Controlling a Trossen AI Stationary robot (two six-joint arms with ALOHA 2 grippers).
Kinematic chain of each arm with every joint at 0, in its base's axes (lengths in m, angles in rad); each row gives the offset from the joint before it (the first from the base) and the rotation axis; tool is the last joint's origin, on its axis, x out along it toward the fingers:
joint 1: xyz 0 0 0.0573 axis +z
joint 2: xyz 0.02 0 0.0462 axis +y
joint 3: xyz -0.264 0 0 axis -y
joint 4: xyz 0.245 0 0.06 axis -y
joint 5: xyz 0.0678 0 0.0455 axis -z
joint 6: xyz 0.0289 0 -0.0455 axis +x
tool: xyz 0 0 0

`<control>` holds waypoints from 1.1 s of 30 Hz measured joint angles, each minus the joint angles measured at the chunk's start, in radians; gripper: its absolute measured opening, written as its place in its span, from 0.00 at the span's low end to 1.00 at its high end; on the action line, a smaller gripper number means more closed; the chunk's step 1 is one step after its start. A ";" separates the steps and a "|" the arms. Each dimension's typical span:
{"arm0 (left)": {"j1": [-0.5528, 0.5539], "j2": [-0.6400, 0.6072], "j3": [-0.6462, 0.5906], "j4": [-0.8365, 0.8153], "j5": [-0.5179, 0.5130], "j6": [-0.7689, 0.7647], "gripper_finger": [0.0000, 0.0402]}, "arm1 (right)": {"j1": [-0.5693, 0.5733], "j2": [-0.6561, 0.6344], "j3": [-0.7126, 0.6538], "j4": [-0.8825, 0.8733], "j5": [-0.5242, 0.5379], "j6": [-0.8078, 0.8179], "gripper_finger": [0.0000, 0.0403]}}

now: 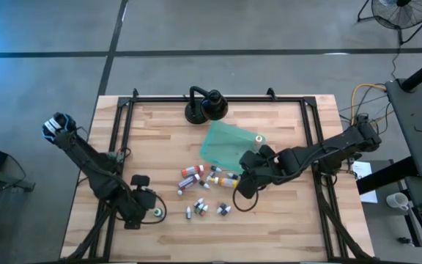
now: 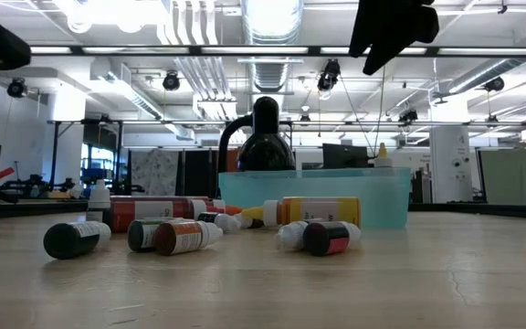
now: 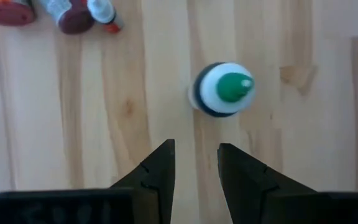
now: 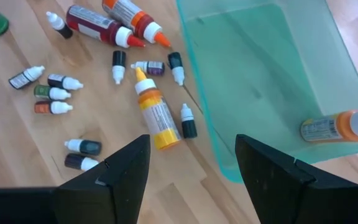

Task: Pick & Place food coloring
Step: Put the large green food coloring bottle into the bin

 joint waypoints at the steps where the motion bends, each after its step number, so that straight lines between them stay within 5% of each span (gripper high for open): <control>1: -0.005 -0.002 0.000 0.007 0.000 0.000 0.24 | 0.000 0.000 -0.003 0.000 -0.001 0.004 0.57; 21: -0.002 0.041 -0.011 0.072 -0.007 -0.002 0.28 | -0.003 0.000 -0.009 0.014 0.005 0.025 0.57; 28: 0.009 0.047 -0.039 0.075 0.001 -0.139 0.29 | -0.010 0.000 -0.009 0.018 0.011 0.032 0.57; 33: 0.009 0.047 -0.037 0.057 -0.011 -0.147 0.37 | -0.010 0.000 -0.009 0.040 0.040 0.032 0.57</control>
